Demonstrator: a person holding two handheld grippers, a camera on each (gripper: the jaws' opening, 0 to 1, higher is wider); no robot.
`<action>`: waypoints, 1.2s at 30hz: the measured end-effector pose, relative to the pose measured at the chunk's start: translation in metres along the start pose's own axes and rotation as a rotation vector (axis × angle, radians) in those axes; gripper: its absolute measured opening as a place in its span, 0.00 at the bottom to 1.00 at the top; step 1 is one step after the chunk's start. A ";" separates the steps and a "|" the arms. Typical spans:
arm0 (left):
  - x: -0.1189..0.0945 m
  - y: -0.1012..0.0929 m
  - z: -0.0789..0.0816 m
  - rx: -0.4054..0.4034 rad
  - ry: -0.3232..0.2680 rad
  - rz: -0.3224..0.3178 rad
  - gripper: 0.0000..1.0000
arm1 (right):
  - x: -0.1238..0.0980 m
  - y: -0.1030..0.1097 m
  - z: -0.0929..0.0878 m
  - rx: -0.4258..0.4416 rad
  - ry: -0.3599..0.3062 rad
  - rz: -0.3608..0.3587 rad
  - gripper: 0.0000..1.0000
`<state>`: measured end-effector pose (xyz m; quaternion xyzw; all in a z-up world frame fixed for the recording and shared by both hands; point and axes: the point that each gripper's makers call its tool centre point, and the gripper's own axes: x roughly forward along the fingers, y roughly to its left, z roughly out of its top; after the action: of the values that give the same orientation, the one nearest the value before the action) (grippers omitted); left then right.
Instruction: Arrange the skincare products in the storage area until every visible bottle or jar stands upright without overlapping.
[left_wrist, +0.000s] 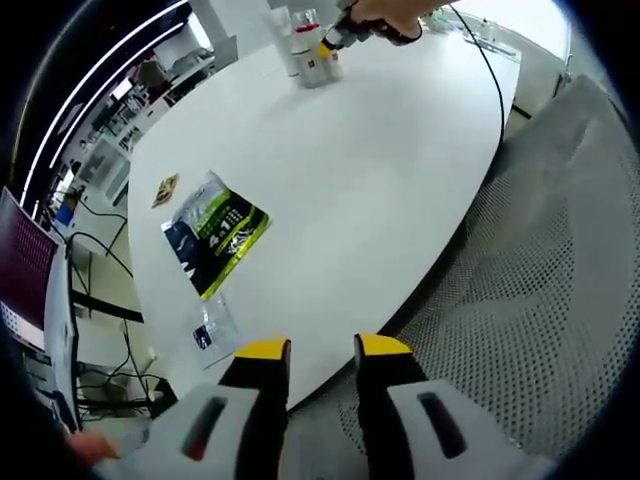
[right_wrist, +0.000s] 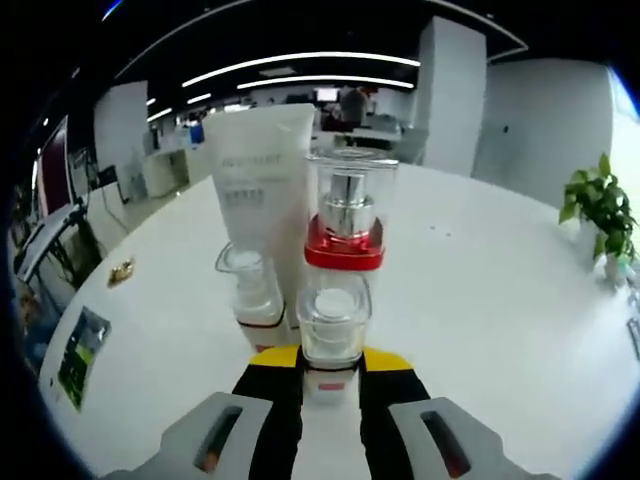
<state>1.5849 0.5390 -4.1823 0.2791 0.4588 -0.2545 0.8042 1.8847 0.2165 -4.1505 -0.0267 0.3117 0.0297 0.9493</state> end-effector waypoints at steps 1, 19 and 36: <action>0.000 0.000 0.000 -0.001 -0.001 0.000 0.20 | 0.000 0.000 0.000 0.003 0.000 -0.002 0.16; 0.000 0.001 0.000 -0.001 -0.002 0.003 0.20 | 0.001 0.000 -0.013 0.029 0.047 -0.005 0.22; 0.000 0.000 0.001 0.006 -0.005 0.003 0.20 | -0.023 0.007 -0.049 0.015 0.098 0.060 0.32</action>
<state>1.5854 0.5381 -4.1814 0.2817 0.4554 -0.2554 0.8050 1.8366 0.2194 -4.1765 -0.0114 0.3588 0.0545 0.9318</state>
